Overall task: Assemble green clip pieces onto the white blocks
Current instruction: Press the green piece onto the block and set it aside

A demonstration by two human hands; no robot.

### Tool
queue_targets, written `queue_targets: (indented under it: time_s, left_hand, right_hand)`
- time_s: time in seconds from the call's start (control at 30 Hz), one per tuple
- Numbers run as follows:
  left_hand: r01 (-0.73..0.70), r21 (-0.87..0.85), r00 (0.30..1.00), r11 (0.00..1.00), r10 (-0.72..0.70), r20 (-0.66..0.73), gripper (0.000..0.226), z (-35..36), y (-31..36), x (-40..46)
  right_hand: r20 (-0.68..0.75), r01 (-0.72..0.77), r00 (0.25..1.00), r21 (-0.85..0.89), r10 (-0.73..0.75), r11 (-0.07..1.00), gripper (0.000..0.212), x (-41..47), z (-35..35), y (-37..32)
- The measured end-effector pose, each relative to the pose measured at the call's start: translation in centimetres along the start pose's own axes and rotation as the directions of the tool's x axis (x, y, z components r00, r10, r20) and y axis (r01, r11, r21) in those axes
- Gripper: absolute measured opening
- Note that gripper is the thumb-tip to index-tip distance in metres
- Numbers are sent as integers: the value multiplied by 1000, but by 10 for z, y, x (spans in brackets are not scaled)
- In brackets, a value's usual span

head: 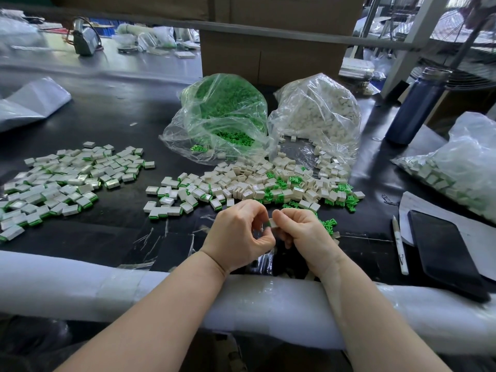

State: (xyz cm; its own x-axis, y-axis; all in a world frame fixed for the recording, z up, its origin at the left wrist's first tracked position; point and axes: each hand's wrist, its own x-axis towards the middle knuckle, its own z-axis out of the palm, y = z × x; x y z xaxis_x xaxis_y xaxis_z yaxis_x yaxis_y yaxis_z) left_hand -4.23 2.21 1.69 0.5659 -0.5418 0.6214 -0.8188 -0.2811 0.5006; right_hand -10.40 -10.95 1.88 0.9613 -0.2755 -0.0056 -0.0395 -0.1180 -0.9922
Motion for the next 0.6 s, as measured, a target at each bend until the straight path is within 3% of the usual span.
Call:
queue_targets:
  time_s: [0.13, 0.3, 0.47, 0.6]
  left_hand:
    - [160, -193, 987, 968, -156, 33, 8, 1, -5, 0]
    - [415, -372, 910, 830, -382, 161, 18, 1, -6, 2]
    - [541, -471, 841, 697, -456, 291, 20, -2, -7, 5]
    - [578, -441, 816, 687, -466, 343, 20, 0, -9, 6]
  right_hand:
    - [-60, 29, 998, 35, -27, 999, 31, 1, 0, 1]
    - [-64, 66, 996, 37, -64, 997, 21, 1, 2, 2]
    - [-75, 110, 991, 4, -109, 994, 18, 1, 3, 2]
    - [-89, 109, 990, -13, -110, 994, 18, 2, 5, 3]
